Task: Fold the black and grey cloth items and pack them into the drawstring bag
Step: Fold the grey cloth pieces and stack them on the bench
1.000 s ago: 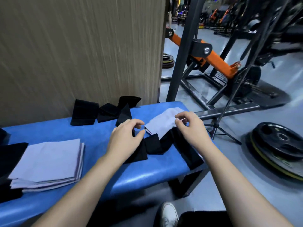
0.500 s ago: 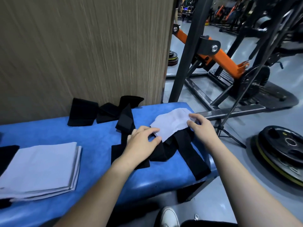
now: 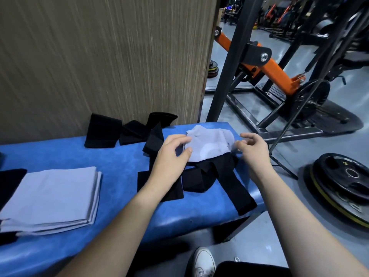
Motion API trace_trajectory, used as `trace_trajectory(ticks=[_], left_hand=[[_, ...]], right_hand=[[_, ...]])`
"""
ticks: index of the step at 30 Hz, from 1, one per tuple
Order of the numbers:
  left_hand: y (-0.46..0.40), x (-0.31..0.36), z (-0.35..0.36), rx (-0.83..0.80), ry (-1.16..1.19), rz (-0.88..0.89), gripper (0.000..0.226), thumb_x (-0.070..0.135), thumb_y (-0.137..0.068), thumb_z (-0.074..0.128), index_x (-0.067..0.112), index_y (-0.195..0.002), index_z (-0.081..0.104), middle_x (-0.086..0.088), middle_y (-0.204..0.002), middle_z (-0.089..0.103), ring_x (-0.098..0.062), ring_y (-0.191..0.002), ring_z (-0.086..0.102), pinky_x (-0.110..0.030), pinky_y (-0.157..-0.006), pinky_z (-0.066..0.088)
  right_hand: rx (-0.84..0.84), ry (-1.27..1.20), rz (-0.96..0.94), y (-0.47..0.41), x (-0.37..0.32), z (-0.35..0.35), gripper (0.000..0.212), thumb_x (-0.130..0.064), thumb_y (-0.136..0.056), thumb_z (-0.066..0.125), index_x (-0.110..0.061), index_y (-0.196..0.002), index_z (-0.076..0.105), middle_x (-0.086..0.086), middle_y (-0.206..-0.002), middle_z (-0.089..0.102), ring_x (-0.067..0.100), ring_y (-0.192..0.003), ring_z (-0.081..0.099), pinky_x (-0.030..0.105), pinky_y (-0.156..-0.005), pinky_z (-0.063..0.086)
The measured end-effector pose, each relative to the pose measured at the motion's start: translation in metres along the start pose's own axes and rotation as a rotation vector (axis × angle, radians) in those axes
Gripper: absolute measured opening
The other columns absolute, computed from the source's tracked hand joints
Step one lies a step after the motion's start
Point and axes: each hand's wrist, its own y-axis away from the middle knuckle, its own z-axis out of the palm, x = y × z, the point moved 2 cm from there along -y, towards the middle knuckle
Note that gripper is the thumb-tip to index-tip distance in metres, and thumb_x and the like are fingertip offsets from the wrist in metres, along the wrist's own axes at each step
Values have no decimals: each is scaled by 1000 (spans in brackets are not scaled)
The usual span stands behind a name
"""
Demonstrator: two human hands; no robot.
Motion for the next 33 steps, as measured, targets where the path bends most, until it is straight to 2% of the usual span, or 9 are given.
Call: trace_trajectory(ticks=[4,9,12,16,20,23,26,29,33], left_hand=[[0,1,-4,34,177,-76,28,7,-91,66,18,-115,70,12,-121,59,-9,-105,65,-20,-92,49],[0,-1,-8,96,247,-152,28,6,-87,69,24,-108,68,6,-98,65,1,-69,60,-13,-69,44],[-2,3,-14,125,369,-185,31,-3,-85,65,18,-108,67,15,-97,67,2,-74,62,-17,-73,47],[-2,4,-24,64,386,-227,39,-6,-82,64,26,-105,68,2,-110,65,-5,-86,62,-10,-74,48],[1,2,-36,-63,411,-288,49,-8,-80,63,32,-109,69,-16,-112,69,-16,-88,63,-26,-80,52],[7,4,-49,-70,428,-293,51,-9,-80,61,30,-111,69,-23,-114,69,-23,-93,64,-43,-92,52],[16,5,-64,-83,417,-294,52,-14,-84,54,24,-117,65,-15,-109,72,-17,-87,66,-32,-80,51],[28,8,-82,-140,380,-314,52,-15,-86,53,21,-123,62,-7,-96,71,-5,-74,65,-15,-64,49],[46,1,-109,-239,295,-349,51,-9,-81,63,27,-118,66,-13,-99,70,-14,-82,65,-20,-77,50]], right_hand=[[-32,152,24,-3,7,9,29,-10,-84,69,-19,-109,60,2,-78,62,18,-70,58,33,-74,48],[38,17,-70,0,-6,12,28,4,-83,48,-18,-96,58,7,-71,56,12,-56,51,23,-58,42],[76,-113,-121,4,-18,10,28,4,-88,41,-20,-91,55,5,-78,53,14,-62,51,28,-63,47],[40,-308,-75,7,-26,6,28,8,-92,38,-17,-90,52,7,-85,53,19,-74,56,35,-70,54],[-75,-590,68,12,-37,5,33,18,-89,40,-12,-94,53,8,-77,55,16,-64,52,21,-55,48],[-280,-693,222,22,-40,10,40,23,-86,37,-10,-102,54,12,-77,62,17,-62,60,21,-54,49],[-536,-740,324,36,-41,15,53,25,-81,32,-10,-115,53,19,-95,68,26,-81,66,32,-71,59],[-628,-648,347,51,-45,20,61,28,-76,24,-13,-106,58,16,-99,69,26,-83,67,32,-70,60],[-602,-372,251,71,-50,34,64,25,-65,21,-4,-99,66,13,-97,68,18,-78,65,25,-64,52]])
